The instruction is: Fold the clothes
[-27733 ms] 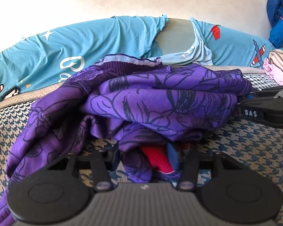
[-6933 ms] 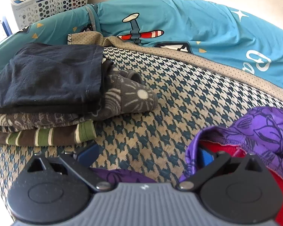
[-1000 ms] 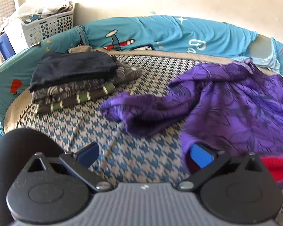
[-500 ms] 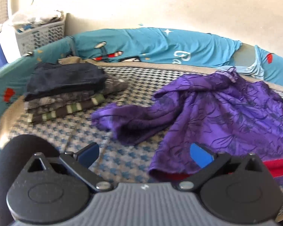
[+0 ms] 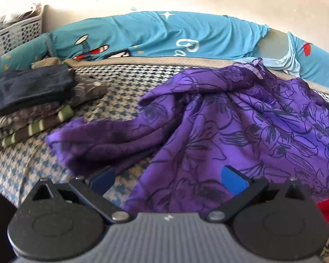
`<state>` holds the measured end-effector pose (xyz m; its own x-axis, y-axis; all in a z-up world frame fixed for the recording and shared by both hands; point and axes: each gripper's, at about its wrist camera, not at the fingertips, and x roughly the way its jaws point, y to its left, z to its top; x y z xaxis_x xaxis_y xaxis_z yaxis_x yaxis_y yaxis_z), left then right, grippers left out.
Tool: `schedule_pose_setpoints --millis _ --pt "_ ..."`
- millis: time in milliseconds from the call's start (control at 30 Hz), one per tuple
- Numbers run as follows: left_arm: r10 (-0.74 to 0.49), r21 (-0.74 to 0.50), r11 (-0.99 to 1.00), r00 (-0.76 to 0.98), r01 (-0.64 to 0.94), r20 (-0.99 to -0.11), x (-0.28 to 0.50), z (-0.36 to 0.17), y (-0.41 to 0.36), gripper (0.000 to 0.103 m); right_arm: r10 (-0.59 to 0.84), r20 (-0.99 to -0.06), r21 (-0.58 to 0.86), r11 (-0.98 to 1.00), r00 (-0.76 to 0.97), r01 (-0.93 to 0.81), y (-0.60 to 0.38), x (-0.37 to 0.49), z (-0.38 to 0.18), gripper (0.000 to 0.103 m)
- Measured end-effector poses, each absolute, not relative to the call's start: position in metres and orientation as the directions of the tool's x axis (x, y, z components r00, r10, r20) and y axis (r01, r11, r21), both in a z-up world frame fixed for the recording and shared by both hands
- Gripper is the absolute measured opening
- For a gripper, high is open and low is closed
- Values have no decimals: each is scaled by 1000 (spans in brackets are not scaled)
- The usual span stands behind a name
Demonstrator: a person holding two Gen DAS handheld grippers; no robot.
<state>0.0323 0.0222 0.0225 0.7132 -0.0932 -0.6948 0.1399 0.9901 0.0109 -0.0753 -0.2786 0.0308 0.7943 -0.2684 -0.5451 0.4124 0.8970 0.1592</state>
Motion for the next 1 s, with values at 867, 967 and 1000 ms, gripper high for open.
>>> schedule_pose_setpoints --millis 867,967,1000 --pt "-140 14 971 619 237 -773 28 -17 26 103 -144 -709 25 973 690 229 -252 -51 -16 68" --pt "-142 12 971 617 239 -774 24 -17 30 103 -124 -712 46 974 691 222 -251 -60 -15 68" --pt "-143 11 971 616 239 -774 23 -17 31 103 -119 -712 53 974 692 222 -250 -63 -15 68"
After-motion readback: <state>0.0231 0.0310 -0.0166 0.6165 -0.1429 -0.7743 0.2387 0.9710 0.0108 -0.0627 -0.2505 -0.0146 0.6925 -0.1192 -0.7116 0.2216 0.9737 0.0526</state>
